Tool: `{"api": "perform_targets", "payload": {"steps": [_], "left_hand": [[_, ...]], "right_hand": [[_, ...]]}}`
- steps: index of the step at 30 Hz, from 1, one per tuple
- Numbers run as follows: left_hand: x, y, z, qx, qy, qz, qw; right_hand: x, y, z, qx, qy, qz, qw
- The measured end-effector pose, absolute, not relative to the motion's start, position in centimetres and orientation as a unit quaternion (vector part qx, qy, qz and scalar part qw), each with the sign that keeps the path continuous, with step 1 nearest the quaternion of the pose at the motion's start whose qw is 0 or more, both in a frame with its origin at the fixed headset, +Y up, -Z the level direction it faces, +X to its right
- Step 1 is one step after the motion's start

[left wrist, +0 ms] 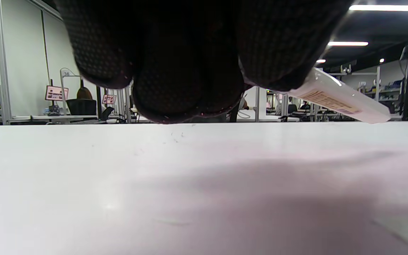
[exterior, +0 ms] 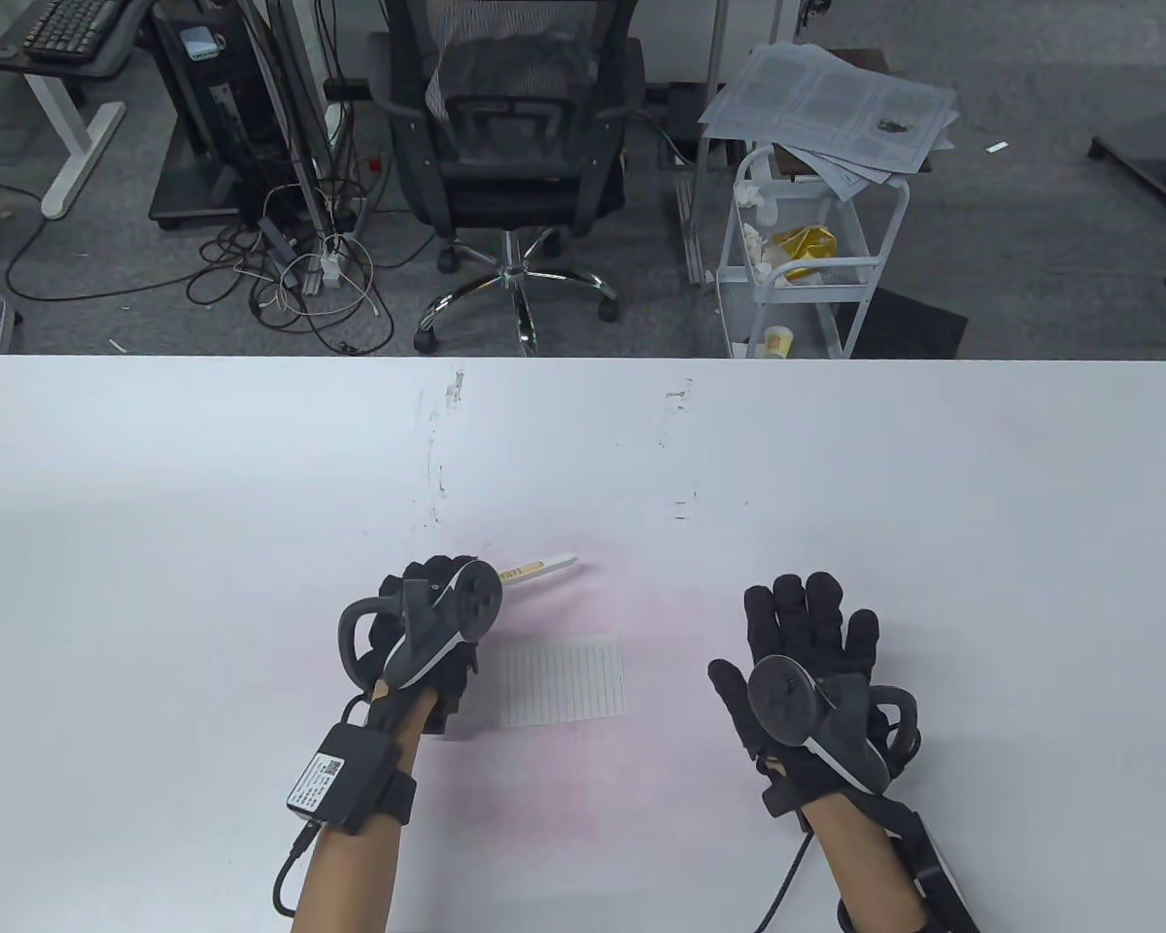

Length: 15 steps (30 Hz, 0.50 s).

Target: Squeeze and apply correction pen on text

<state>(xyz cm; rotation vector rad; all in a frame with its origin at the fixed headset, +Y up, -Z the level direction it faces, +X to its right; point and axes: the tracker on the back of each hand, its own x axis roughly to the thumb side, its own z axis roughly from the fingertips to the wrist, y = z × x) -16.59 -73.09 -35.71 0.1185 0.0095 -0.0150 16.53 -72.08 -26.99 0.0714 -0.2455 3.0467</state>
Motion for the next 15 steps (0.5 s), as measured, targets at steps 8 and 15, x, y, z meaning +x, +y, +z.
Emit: {"api": "perform_targets", "payload": {"steps": [8,15], "left_hand": [[-15.5,-74.5,-37.4,0.015,0.011,-0.049,0.999],[-14.9,-75.2,-38.3,-0.053,0.028,-0.108,0.992]], "right_hand": [[16.3,-72.4,-27.4,0.025,-0.06,0.997,0.045],[15.7,-72.7,-27.4,0.03,-0.054,0.997,0.044]]}}
